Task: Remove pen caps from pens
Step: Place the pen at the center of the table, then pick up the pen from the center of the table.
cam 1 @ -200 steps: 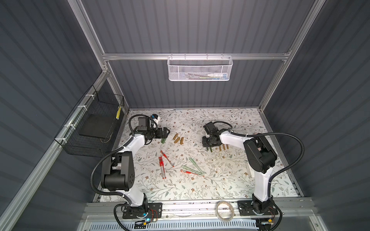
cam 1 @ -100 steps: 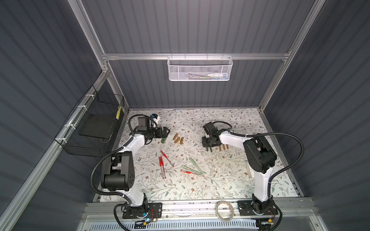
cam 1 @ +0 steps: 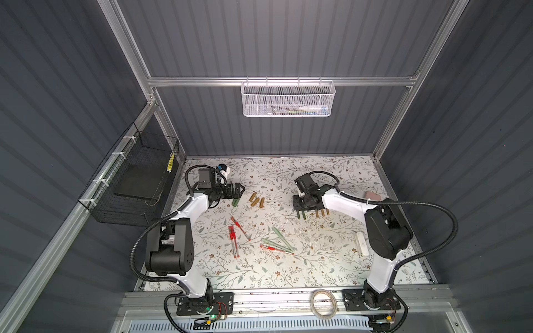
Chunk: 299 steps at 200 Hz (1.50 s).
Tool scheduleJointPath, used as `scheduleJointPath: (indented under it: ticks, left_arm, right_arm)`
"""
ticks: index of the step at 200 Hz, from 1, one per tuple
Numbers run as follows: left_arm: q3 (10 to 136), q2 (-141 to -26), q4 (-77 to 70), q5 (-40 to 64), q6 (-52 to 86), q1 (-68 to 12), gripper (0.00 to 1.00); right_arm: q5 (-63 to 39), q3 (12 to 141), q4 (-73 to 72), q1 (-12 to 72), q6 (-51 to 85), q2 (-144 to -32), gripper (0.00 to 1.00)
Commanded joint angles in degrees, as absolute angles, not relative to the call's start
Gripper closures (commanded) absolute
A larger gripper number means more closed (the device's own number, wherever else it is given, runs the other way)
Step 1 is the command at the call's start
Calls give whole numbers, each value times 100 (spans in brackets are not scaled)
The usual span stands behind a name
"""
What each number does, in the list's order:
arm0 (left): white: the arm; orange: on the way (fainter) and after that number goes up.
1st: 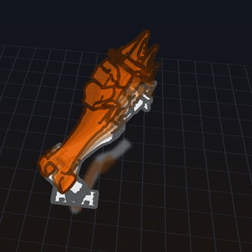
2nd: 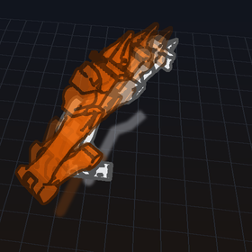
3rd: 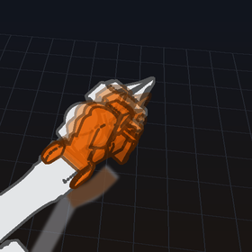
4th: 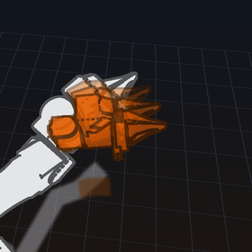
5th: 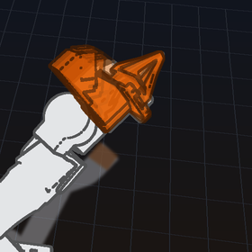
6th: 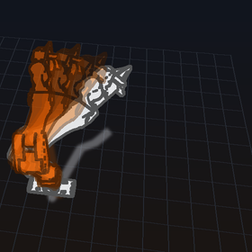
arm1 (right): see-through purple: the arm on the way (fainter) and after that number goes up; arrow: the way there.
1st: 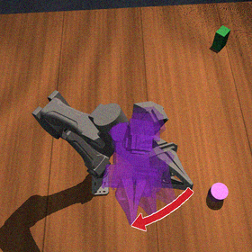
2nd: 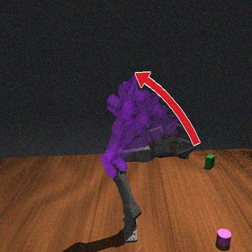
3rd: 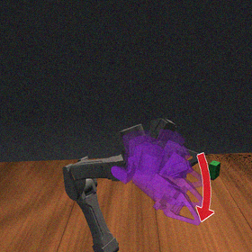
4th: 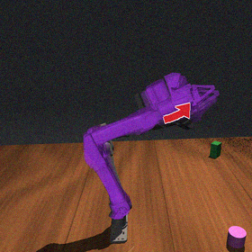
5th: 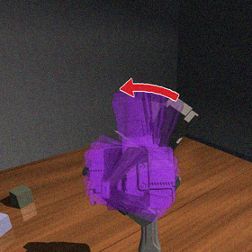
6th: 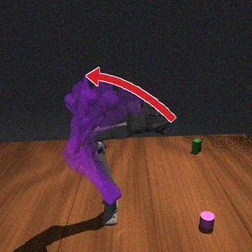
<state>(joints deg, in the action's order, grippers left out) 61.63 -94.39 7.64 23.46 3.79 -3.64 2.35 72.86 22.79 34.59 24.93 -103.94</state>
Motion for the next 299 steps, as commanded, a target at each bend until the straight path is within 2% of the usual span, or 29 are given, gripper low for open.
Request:
scheduleJointPath:
  ticks: [1, 76, 118, 195, 263, 299]
  left_arm:
    - [6251, -9334, 819, 2486, 500, -316, 0]
    - [6252, -9578, 663, 2622, 727, -325, 0]
    - [6345, -9615, 756, 2660, 776, -325, 0]
    - [6356, -9602, 785, 2618, 738, -323, 0]
    - [6402, -9624, 852, 2651, 696, -321, 0]
    - [6442, -9679, 846, 2639, 742, -324, 0]
  right_arm:
    - [157, 7002, 2446, 3716, 2459, -10021, 70]
    - [255, 6317, 2536, 4851, 2665, -9395, 59]
    - [114, 6162, 2524, 5195, 2803, -9542, 58]
    - [-119, 6071, 2416, 5405, 2695, -9998, 67]
    - [-50, 5982, 2571, 5405, 2609, -10275, 71]
    - [254, 6177, 2833, 5396, 2440, -10462, 79]
